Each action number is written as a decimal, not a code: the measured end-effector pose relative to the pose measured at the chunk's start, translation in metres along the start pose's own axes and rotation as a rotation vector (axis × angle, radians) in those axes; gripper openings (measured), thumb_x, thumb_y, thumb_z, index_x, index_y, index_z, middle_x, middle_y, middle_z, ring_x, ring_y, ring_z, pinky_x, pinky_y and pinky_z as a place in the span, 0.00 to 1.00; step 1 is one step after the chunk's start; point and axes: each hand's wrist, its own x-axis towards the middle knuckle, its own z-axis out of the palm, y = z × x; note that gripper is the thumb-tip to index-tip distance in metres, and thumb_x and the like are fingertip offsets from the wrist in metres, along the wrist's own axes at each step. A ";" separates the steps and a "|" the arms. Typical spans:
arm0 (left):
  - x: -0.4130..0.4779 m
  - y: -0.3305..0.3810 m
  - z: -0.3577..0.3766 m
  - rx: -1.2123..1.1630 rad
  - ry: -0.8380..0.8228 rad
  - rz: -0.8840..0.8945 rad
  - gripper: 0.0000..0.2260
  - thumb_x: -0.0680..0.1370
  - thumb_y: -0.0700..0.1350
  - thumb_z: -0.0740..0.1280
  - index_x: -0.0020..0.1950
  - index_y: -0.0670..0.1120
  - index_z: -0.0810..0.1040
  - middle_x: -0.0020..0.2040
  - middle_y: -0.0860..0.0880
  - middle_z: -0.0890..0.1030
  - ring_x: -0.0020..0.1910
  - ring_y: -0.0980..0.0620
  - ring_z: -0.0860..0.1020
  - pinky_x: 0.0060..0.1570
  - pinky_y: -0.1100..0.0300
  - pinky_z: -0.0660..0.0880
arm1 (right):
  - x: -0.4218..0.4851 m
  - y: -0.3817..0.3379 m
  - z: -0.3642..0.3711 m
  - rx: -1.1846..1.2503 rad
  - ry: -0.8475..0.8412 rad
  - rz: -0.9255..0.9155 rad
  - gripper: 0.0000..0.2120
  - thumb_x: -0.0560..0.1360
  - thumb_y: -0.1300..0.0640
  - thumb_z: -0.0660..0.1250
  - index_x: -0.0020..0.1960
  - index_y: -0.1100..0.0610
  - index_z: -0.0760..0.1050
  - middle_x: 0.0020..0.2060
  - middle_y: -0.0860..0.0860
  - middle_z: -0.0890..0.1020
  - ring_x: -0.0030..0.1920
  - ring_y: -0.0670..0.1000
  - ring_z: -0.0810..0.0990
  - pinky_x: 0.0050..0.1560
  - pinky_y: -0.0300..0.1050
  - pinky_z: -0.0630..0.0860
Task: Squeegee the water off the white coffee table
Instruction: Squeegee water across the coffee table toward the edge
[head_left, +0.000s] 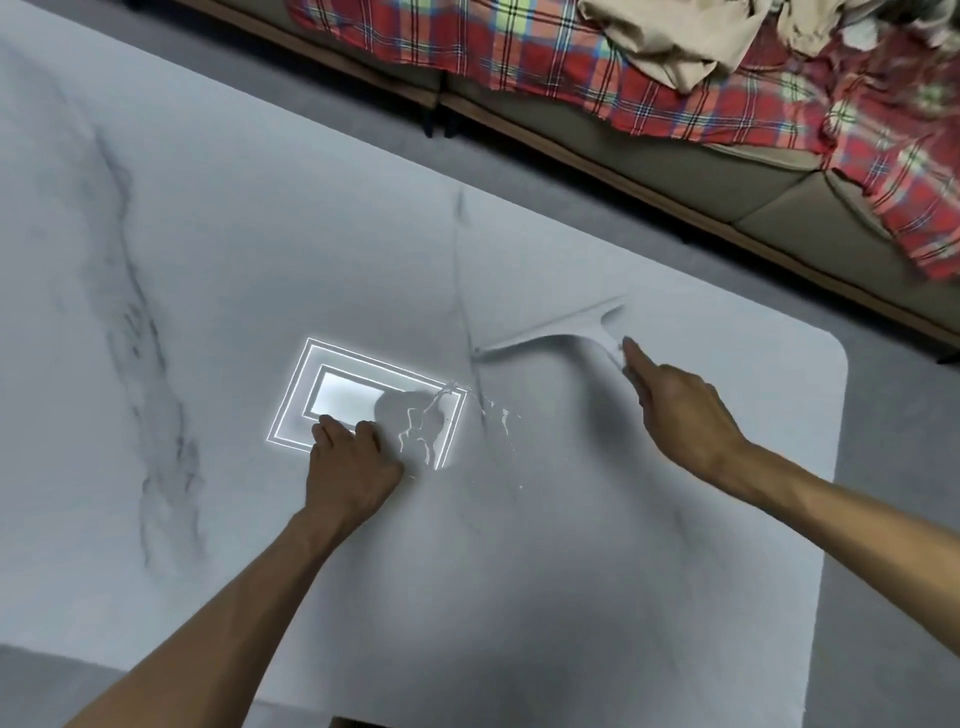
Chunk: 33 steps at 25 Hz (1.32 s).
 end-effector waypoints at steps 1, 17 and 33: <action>-0.004 0.001 0.003 0.003 0.049 -0.009 0.19 0.75 0.47 0.66 0.63 0.40 0.74 0.68 0.35 0.67 0.68 0.36 0.67 0.65 0.44 0.67 | 0.021 -0.008 -0.003 0.040 0.015 0.028 0.24 0.82 0.57 0.50 0.77 0.49 0.55 0.48 0.60 0.79 0.48 0.64 0.77 0.46 0.49 0.71; -0.054 -0.008 0.048 0.057 -0.006 -0.047 0.22 0.74 0.43 0.62 0.66 0.36 0.70 0.74 0.33 0.58 0.73 0.34 0.60 0.68 0.44 0.66 | -0.068 0.041 0.048 -0.043 -0.256 -0.110 0.31 0.80 0.59 0.53 0.79 0.47 0.44 0.46 0.55 0.75 0.45 0.59 0.77 0.45 0.44 0.67; -0.046 -0.011 0.039 0.035 -0.112 -0.047 0.23 0.76 0.39 0.56 0.71 0.38 0.61 0.72 0.22 0.50 0.75 0.27 0.49 0.74 0.44 0.55 | 0.097 -0.131 0.031 0.065 0.002 -0.118 0.24 0.79 0.62 0.52 0.75 0.55 0.57 0.53 0.61 0.78 0.54 0.65 0.76 0.45 0.50 0.68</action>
